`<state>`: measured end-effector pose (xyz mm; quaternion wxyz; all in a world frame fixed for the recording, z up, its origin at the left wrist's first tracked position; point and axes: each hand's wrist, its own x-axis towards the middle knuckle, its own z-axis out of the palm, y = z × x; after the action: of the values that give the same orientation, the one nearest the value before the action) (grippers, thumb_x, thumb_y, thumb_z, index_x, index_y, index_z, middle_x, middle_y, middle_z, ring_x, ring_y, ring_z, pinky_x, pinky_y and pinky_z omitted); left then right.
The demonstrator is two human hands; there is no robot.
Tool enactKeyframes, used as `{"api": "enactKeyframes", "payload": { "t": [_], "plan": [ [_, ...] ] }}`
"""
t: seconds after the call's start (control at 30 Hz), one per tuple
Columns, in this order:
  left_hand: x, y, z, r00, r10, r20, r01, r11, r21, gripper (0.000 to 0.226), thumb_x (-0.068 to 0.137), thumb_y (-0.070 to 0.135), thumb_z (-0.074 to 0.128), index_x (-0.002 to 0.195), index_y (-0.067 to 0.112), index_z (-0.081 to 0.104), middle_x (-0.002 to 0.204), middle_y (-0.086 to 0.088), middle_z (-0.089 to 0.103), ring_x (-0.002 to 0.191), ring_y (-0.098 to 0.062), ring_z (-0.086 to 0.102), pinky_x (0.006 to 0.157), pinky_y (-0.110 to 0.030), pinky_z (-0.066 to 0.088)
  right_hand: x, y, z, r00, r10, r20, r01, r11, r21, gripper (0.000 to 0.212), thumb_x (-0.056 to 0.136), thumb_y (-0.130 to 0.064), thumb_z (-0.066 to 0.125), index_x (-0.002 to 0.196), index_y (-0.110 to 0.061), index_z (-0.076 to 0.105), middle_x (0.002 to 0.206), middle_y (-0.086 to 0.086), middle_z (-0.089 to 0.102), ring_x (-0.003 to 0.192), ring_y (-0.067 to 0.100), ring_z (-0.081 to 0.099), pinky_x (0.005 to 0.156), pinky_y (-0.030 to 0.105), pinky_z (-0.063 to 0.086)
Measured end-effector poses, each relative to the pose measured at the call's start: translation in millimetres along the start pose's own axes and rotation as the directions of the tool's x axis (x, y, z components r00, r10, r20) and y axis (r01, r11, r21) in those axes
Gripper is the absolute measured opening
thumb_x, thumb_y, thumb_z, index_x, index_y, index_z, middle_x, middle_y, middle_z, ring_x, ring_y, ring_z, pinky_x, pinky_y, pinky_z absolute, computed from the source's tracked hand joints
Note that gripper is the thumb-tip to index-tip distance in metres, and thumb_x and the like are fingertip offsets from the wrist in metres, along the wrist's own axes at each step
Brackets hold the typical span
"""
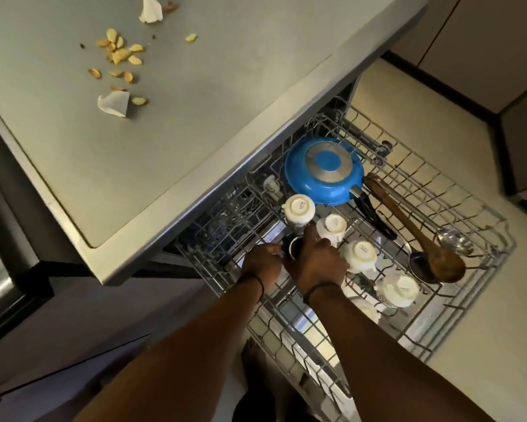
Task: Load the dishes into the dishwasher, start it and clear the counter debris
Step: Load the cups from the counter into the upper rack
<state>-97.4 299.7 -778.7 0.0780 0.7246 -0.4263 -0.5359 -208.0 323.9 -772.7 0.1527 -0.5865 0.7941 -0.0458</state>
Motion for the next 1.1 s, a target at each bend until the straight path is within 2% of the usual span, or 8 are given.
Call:
{"api": "enactKeyframes", "payload": {
  "t": [0.23,0.3,0.4,0.57,0.7,0.77,0.93,1.1],
  "plan": [
    [-4,-5,2,0.994,0.059,-0.087,-0.060,0.998,-0.003,0.022,0.089,0.014,0.053,0.097,0.020,0.072,0.096,-0.003,0.072,0.092,-0.025,0.065,0.085,-0.037,0.053,-17,0,10,0.997,-0.061,-0.049,0.058,0.996,-0.072,0.062,0.062,-0.051,0.073,0.112,-0.018,0.055,0.078,0.012,0.060,0.066,0.033,0.061,0.053,0.033,0.045],
    [-3,-4,3,0.994,0.076,-0.074,-0.076,0.997,0.016,0.024,0.091,0.014,0.053,0.105,0.019,0.071,0.100,0.003,0.069,0.096,-0.018,0.062,0.086,-0.030,0.049,-15,0,10,0.999,-0.027,-0.041,0.024,0.997,-0.078,0.065,0.063,-0.051,0.072,0.116,-0.018,0.055,0.079,0.012,0.060,0.067,0.032,0.061,0.054,0.033,0.044],
    [2,-4,1,0.992,0.107,-0.067,-0.101,0.991,0.088,0.021,0.092,0.018,0.052,0.102,0.018,0.071,0.100,0.002,0.070,0.095,-0.018,0.062,0.078,-0.025,0.043,-11,-5,10,0.999,-0.024,-0.037,0.020,0.994,-0.107,0.065,0.065,-0.054,0.070,0.116,-0.016,0.055,0.082,0.012,0.062,0.070,0.033,0.062,0.057,0.033,0.045],
    [8,-6,0,0.989,0.145,-0.039,-0.137,0.978,0.158,0.017,0.092,0.017,0.050,0.087,0.016,0.066,0.093,-0.007,0.069,0.090,-0.025,0.062,0.072,-0.027,0.042,-11,-3,15,0.994,-0.033,-0.108,0.019,0.991,-0.132,0.061,0.061,-0.049,0.073,0.109,-0.015,0.058,0.086,0.013,0.060,0.075,0.033,0.060,0.064,0.038,0.045],
    [13,-12,0,0.986,0.153,-0.063,-0.146,0.984,0.107,0.020,0.090,0.016,0.050,0.098,0.017,0.069,0.099,-0.004,0.070,0.094,-0.025,0.063,0.084,-0.037,0.053,-7,-2,18,0.989,-0.047,-0.141,0.033,0.995,-0.097,0.061,0.063,-0.048,0.072,0.111,-0.015,0.055,0.086,0.013,0.058,0.074,0.033,0.059,0.065,0.038,0.044],
    [16,-13,1,0.989,0.143,-0.047,-0.137,0.984,0.116,0.022,0.088,0.016,0.050,0.098,0.018,0.069,0.099,-0.005,0.070,0.094,-0.026,0.064,0.085,-0.040,0.054,-3,-4,18,0.991,-0.031,-0.127,0.019,0.995,-0.093,0.059,0.064,-0.049,0.072,0.111,-0.016,0.056,0.085,0.012,0.059,0.073,0.033,0.059,0.065,0.037,0.044],
    [20,-4,5,0.988,0.152,-0.017,-0.148,0.978,0.146,0.024,0.090,0.017,0.050,0.105,0.019,0.069,0.107,-0.003,0.069,0.100,-0.025,0.063,0.089,-0.038,0.052,9,-7,19,0.996,-0.004,-0.089,-0.010,0.989,-0.150,0.060,0.064,-0.050,0.074,0.111,-0.018,0.055,0.080,0.011,0.058,0.069,0.031,0.059,0.062,0.035,0.042],
    [22,-9,7,0.988,0.155,-0.002,-0.152,0.974,0.166,0.018,0.089,0.013,0.049,0.089,0.017,0.066,0.095,-0.010,0.069,0.093,-0.030,0.064,0.078,-0.033,0.049,13,-3,24,0.996,-0.065,-0.066,0.053,0.984,-0.170,0.058,0.066,-0.051,0.075,0.111,-0.018,0.056,0.081,0.011,0.058,0.068,0.031,0.059,0.058,0.033,0.040]
  ]
}}
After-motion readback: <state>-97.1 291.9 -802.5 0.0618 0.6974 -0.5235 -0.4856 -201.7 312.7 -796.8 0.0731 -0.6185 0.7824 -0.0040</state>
